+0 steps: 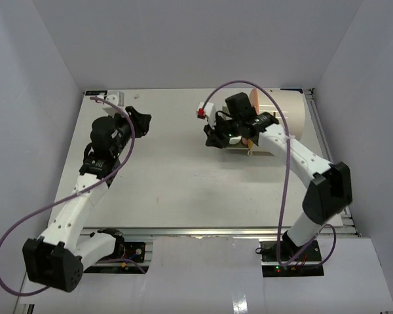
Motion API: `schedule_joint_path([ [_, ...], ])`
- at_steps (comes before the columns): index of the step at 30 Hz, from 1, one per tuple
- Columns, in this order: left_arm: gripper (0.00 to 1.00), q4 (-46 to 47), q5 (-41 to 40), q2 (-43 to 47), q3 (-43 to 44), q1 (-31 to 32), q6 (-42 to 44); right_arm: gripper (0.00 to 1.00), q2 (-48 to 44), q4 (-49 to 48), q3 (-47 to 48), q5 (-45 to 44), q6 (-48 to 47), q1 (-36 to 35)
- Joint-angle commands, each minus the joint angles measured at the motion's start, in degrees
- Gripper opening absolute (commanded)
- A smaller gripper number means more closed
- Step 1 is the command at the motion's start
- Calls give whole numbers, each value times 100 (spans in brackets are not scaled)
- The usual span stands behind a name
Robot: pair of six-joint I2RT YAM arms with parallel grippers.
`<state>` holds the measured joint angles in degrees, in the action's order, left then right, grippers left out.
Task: Organize the makeup
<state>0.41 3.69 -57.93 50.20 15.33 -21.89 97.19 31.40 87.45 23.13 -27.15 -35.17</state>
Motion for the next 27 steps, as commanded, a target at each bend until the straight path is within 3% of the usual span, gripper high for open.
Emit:
schedule_joint_path([
  [1,45,-348,-468,717,-851,119,-105,19,1260,463,1462,-2004,1371,-349],
  [4,47,-417,-783,1172,-1118,119,-34,23,2163,461,2109,-2889,2439,-395],
  [8,49,-422,-825,1237,-1114,119,22,44,2611,329,2139,-4104,2666,-412],
  [9,49,-442,-801,1218,-1091,119,27,45,2705,277,2071,-4411,2746,-408],
  [16,50,-454,-588,1231,-1065,111,18,49,2680,-40,1531,-6114,3036,-403],
  [27,50,-437,-553,1232,-1082,111,1,54,2348,-195,807,-6851,3251,-18],
])
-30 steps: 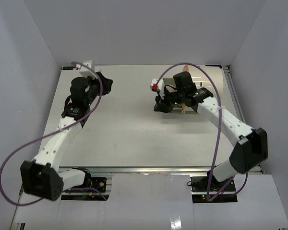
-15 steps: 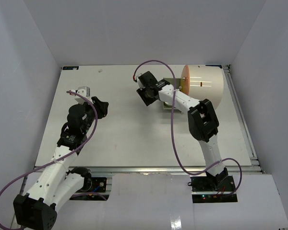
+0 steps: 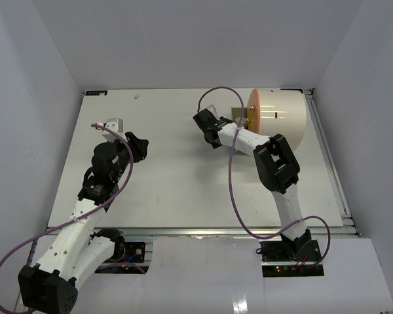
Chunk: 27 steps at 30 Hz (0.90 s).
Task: Organize the makeup
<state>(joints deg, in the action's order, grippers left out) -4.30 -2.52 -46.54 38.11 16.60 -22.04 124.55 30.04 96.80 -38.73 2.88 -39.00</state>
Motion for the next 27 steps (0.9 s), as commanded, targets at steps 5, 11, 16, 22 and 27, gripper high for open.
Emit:
schedule_joint_path([
  [5,50,34,77,75,118,-16,7,55,-423,-40,-196,-662,301,537],
  [11,51,34,85,75,117,-16,7,54,-635,-75,-363,-955,319,667],
  [16,51,34,98,72,118,-16,7,53,-824,-148,-536,-1145,327,769],
  [22,51,34,95,83,108,-16,-2,51,-947,-148,-645,-858,252,779],
  [27,53,34,102,93,109,-16,10,35,-1459,-159,-749,866,-568,744],
])
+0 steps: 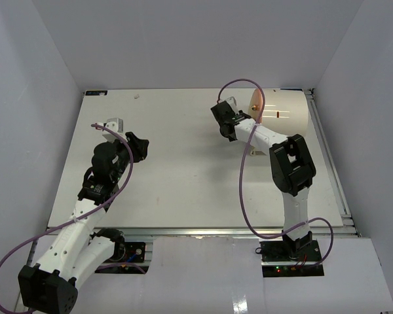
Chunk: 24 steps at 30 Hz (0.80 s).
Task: Organize the makeup
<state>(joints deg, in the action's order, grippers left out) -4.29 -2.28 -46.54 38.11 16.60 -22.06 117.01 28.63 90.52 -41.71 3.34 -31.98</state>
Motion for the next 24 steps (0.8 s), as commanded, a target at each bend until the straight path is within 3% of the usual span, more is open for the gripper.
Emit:
schedule_joint_path([
  [1,53,34,94,93,109,-16,17,23,-878,-23,-189,1824,-1012,43],
  [4,55,51,137,83,109,-16,37,25,-1534,12,-390,3516,-1908,34],
  [6,56,54,171,74,108,-16,49,42,-2083,56,-532,4907,-2355,36],
  [10,62,78,219,67,92,-16,97,89,-3021,326,-683,6135,-3157,35],
  [13,67,115,422,67,74,-16,134,90,-3608,162,-910,5782,-3259,64],
  [16,74,152,861,70,81,-16,277,90,-4323,-409,-1262,4606,-2881,174],
  [18,82,235,1178,97,71,-16,420,90,-4900,-861,-1721,3850,-2571,337],
  [20,97,337,1539,152,40,-8,515,90,-5420,-1053,-2092,3383,-2381,401],
  [24,98,382,1801,184,-19,-16,565,90,-6333,-1226,-2728,2881,-2338,652],
])
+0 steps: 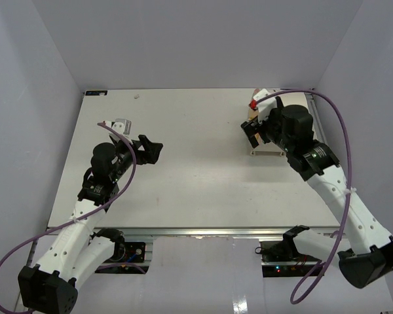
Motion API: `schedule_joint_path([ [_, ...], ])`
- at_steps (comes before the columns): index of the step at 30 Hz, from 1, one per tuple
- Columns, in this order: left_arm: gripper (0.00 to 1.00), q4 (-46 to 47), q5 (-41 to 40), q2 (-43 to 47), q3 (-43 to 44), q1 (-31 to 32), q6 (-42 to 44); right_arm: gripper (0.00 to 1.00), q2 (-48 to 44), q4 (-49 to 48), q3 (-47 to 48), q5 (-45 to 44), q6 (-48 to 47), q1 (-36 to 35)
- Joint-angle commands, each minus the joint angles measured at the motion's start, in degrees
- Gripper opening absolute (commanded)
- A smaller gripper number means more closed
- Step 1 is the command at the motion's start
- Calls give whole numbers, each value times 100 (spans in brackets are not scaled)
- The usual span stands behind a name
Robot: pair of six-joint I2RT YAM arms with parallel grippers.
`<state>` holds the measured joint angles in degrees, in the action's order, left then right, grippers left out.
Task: Organize the makeup
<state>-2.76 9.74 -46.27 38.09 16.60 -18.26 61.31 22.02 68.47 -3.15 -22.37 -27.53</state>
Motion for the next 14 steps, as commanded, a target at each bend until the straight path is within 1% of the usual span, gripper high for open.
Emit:
schedule_joint_path([
  [1,98,288,614,150,-29,-16,194,90,-1046,-672,-780,-1052,224,274],
  [2,98,378,637,145,-43,-16,199,90,-1368,-785,-1079,-1119,210,345],
  [6,98,435,697,75,-64,-11,209,90,-2133,-831,-1627,-1054,435,521],
  [10,98,449,725,27,-85,-16,227,90,-2413,-855,-2058,-1084,531,643],
  [14,98,490,740,6,-120,-16,227,90,-2475,-1030,-2398,-1167,511,682],
])
